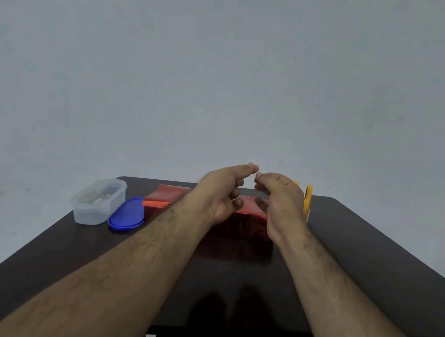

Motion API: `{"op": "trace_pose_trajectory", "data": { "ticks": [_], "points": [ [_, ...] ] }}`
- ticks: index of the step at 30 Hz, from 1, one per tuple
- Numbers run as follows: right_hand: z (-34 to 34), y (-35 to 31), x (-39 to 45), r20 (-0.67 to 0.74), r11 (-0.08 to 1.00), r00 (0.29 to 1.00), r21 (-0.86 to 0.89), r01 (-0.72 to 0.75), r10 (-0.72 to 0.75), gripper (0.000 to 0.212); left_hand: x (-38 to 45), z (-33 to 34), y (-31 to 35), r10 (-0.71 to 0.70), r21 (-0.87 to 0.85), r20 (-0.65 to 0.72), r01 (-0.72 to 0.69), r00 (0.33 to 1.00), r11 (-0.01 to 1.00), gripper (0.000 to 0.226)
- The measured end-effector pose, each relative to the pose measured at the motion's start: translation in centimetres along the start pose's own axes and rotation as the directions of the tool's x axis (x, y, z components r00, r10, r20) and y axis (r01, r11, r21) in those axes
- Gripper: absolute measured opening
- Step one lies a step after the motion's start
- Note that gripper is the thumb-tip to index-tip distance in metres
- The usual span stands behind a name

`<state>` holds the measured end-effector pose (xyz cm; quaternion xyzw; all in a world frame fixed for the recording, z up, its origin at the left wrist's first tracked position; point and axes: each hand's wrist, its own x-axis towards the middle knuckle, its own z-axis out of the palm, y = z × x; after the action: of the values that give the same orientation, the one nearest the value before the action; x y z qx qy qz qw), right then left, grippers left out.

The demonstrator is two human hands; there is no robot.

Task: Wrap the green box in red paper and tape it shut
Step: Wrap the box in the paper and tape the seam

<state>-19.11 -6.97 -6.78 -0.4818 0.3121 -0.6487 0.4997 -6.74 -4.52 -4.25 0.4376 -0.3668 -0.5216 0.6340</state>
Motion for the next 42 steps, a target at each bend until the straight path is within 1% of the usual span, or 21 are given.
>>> {"op": "trace_pose_trajectory", "data": {
  "ticks": [2,5,7,9,12,14,15,16,18,19,21,23,26,27,28,29,32,33,35,38,42],
  "points": [
    [0.9,0.2,-0.6,0.018,0.993,0.998,-0.098,0.067,-0.065,0.014,-0.7,-1.3,-0.2,0.072,0.035,-0.064,-0.070,0.995,0.997,0.025],
    [2.3,0.9,-1.8,0.056,0.958,0.984,-0.226,0.179,-0.171,0.013,-1.4,-4.1,-0.8,0.170,0.111,-0.103,-0.159,0.980,0.981,0.025],
    [3.4,1.5,-2.8,0.105,0.926,0.970,-0.291,0.242,-0.220,0.014,-1.8,-6.3,-1.1,0.200,0.123,-0.116,-0.186,0.973,0.975,0.026],
    [4.5,2.3,-3.7,0.152,0.898,0.955,-0.329,0.293,-0.256,0.016,-2.1,-8.3,-1.3,0.210,0.129,-0.183,-0.188,0.961,0.974,0.022],
    [5.7,3.5,-4.4,0.156,0.892,0.951,-0.335,0.304,-0.266,0.019,-2.4,-12.2,-1.2,0.218,0.089,-0.370,-0.199,0.903,0.976,0.015],
    [5.9,4.2,-4.5,0.208,0.876,0.949,-0.376,0.300,-0.236,0.020,-2.5,-14.7,-1.0,0.257,0.134,-0.378,-0.222,0.890,0.966,0.019],
    [6.0,4.7,-4.6,0.241,0.860,0.946,-0.411,0.301,-0.216,0.019,-2.5,-16.0,-0.8,0.319,0.228,-0.360,-0.249,0.877,0.941,0.020],
    [6.0,5.2,-4.6,0.261,0.843,0.944,-0.444,0.303,-0.202,0.018,-2.3,-17.1,-0.7,0.414,0.358,-0.336,-0.291,0.846,0.887,0.019],
    [6.1,6.5,-4.6,0.269,0.822,0.945,-0.484,0.301,-0.187,0.019,-1.7,-19.0,-0.3,0.572,0.610,-0.233,-0.341,0.786,0.716,0.013],
    [6.1,7.1,-4.7,0.264,0.821,0.947,-0.490,0.294,-0.181,0.019,-1.3,-19.5,-0.1,0.603,0.698,-0.156,-0.344,0.782,0.628,0.015],
    [6.2,8.1,-4.7,0.238,0.823,0.957,-0.501,0.268,-0.167,0.018,-0.2,-20.5,-0.1,0.595,0.807,0.034,-0.373,0.803,0.457,0.020],
    [6.4,8.9,-4.7,0.206,0.827,0.965,-0.506,0.246,-0.161,0.017,1.2,-21.0,-0.6,0.564,0.852,0.220,-0.438,0.796,0.286,0.024],
    [6.4,9.7,-4.8,0.184,0.822,0.971,-0.523,0.226,-0.150,0.018,2.4,-21.3,-0.8,0.506,0.852,0.391,-0.511,0.768,0.116,0.028],
    [6.4,10.0,-4.8,0.195,0.809,0.970,-0.542,0.228,-0.143,0.018,2.8,-21.6,-0.9,0.496,0.845,0.424,-0.529,0.758,0.085,0.027],
    [6.3,10.2,-4.9,0.211,0.794,0.968,-0.562,0.232,-0.134,0.018,3.2,-21.9,-1.0,0.495,0.843,0.429,-0.532,0.756,0.081,0.026],
    [6.2,10.4,-4.9,0.229,0.780,0.965,-0.578,0.240,-0.128,0.018,3.4,-22.2,-1.2,0.503,0.850,0.405,-0.516,0.764,0.100,0.026],
    [6.0,10.7,-5.0,0.247,0.754,0.962,-0.608,0.248,-0.118,0.017,3.6,-22.7,-1.5,0.520,0.873,0.280,-0.439,0.807,0.211,0.028],
    [6.0,10.7,-5.0,0.246,0.748,0.962,-0.615,0.250,-0.119,0.016,3.7,-22.8,-1.5,0.520,0.875,0.264,-0.429,0.812,0.226,0.030],
    [6.1,10.7,-4.9,0.237,0.744,0.964,-0.622,0.243,-0.116,0.014,3.6,-22.8,-1.3,0.525,0.874,0.294,-0.447,0.799,0.191,0.036],
    [6.2,10.9,-4.9,0.251,0.733,0.962,-0.633,0.248,-0.108,0.014,3.8,-22.3,-0.9,0.541,0.836,0.398,-0.536,0.741,0.118,0.045],
    [6.2,11.0,-5.1,0.267,0.718,0.957,-0.643,0.266,-0.115,0.014,4.4,-21.7,-1.5,0.471,0.828,0.477,-0.559,0.742,0.040,0.040]
  ]
}}
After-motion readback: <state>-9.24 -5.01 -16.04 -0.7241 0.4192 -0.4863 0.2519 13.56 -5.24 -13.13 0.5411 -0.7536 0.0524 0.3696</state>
